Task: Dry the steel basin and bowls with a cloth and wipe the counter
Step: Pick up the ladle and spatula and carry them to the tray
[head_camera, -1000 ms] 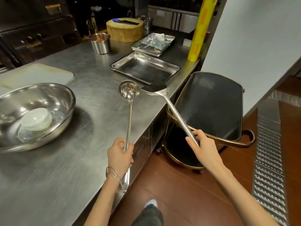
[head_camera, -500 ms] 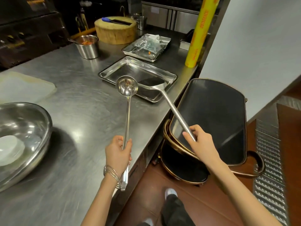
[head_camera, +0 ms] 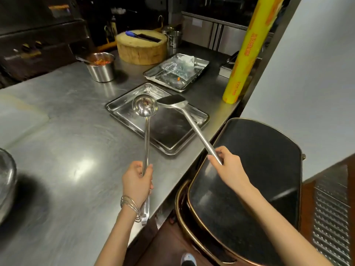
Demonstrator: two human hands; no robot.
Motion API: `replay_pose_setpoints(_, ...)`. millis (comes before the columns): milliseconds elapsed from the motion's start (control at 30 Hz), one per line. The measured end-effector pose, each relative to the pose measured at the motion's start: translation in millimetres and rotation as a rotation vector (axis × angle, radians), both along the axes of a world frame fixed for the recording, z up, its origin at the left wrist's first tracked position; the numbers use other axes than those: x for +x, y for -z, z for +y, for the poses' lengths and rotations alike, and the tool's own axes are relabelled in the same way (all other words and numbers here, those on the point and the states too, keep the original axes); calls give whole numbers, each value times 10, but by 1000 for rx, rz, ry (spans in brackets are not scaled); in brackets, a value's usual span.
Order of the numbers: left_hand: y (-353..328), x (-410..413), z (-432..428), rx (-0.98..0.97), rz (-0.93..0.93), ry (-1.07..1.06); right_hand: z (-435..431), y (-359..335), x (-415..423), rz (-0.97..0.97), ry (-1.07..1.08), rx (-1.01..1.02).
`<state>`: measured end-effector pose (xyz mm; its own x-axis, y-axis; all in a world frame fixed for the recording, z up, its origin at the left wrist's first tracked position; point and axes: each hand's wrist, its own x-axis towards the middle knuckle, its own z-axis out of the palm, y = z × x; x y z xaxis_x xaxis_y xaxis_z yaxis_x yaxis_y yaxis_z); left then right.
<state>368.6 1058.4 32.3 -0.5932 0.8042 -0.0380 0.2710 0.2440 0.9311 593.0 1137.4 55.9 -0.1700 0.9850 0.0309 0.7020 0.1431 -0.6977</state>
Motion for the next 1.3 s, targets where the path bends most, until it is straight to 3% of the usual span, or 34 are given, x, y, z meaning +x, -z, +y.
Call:
replay_pose_setpoints(300,100,-51,1024,-27,-59,-100,1146,107,-170,-92,-60,-59)
replay_pose_setpoints(567,434,-417,2066,-67,-236,-204,2177,473,-899,-126,-117,-94)
replay_pose_setpoints(767,738,-636,2742,-103,-267,-296,2847,730,-1412,-196,-160,-122)
replay_pose_setpoints(1300,1502,-690,3262,-224,-248,-339,3478,1431,-1858,-207,-208,-230)
